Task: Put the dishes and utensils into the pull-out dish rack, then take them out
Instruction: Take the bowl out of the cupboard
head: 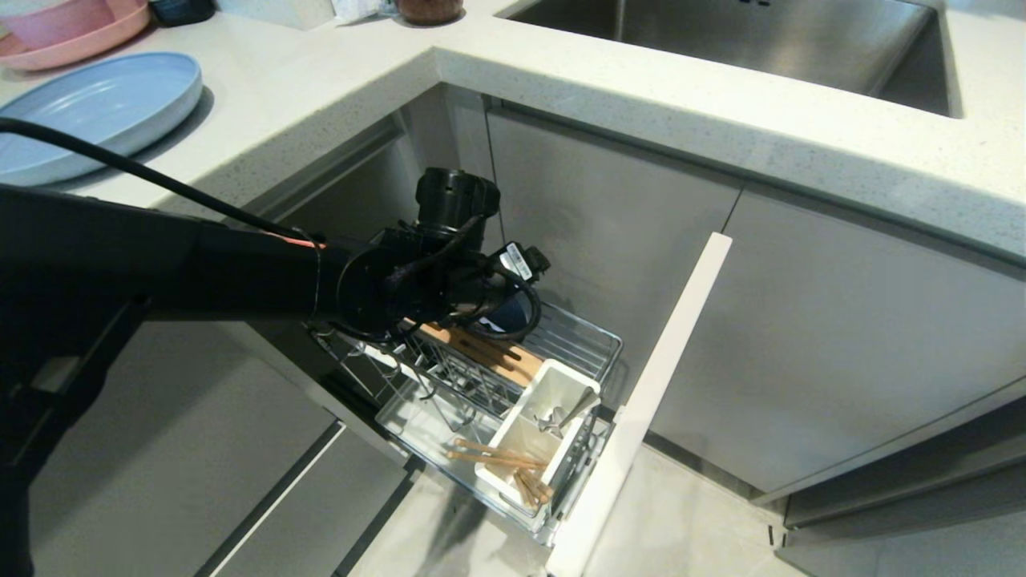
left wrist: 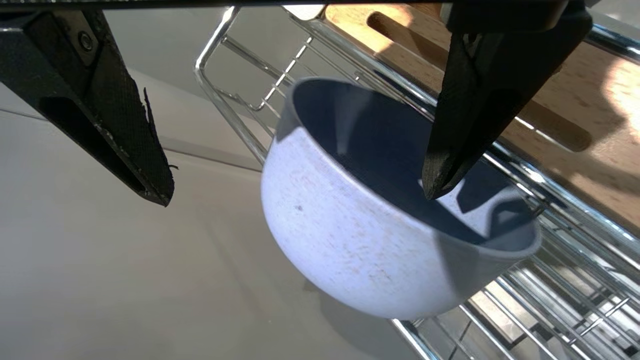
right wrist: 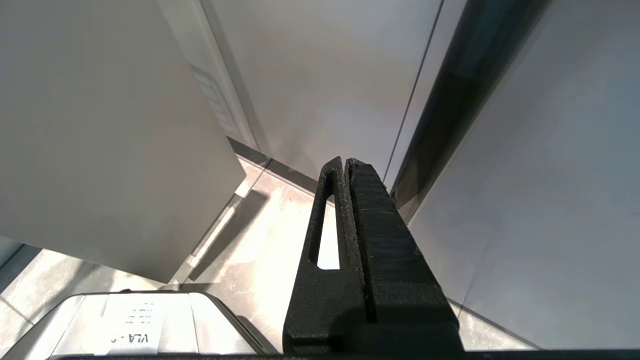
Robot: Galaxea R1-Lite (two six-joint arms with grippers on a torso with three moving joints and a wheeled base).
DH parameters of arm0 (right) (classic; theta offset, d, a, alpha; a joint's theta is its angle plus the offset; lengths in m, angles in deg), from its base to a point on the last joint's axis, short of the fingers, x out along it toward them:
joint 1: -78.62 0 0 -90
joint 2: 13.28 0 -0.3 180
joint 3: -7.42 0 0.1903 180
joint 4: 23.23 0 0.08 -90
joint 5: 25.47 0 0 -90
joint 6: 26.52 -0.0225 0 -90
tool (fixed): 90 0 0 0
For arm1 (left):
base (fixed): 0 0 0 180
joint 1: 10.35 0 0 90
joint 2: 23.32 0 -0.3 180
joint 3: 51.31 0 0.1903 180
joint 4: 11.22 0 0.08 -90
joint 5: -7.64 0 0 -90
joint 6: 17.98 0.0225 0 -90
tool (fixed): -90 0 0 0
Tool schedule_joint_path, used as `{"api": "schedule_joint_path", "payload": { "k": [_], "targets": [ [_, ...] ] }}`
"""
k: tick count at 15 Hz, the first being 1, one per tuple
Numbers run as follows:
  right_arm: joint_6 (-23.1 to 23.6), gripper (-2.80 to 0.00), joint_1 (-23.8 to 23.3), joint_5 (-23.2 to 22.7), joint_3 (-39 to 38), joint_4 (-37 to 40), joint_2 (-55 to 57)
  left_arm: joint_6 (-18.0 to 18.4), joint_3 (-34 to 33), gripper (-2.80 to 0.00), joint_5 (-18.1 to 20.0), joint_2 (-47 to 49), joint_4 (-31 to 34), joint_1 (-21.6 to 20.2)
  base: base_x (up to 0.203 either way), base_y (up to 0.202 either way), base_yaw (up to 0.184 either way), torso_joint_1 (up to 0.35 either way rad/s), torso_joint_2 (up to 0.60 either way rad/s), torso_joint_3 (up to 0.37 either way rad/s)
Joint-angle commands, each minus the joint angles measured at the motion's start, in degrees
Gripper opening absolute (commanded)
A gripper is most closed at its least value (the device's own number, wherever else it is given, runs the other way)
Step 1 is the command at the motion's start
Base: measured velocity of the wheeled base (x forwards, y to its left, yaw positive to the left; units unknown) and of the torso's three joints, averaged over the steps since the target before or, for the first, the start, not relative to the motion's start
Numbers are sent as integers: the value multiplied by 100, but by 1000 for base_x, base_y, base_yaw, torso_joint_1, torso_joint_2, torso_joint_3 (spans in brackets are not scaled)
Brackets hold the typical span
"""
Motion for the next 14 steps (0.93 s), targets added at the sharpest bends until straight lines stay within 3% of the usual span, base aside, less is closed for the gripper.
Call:
{"api": "schedule_joint_path", "payload": {
  "k": [1, 2, 3, 14],
  "targets": [
    [-2, -280, 0, 0, -9, -2, -15, -13, 9, 0, -7, -26, -5, -6, 0, 0, 0, 0, 0, 0],
    [-2, -280, 0, 0, -9, -2, -17, 28, 8, 0, -7, -34, -4, -6, 0, 0, 0, 0, 0, 0],
    [-2, -280, 0, 0, -9, -2, -24, 54, 7, -280, -7, -34, 3, 3, 0, 0, 0, 0, 0, 0],
    [-2, -280, 0, 0, -9, -2, -24, 49, -28, -280, -7, -122, 12, 27, 0, 0, 0, 0, 0, 0]
  ]
}}
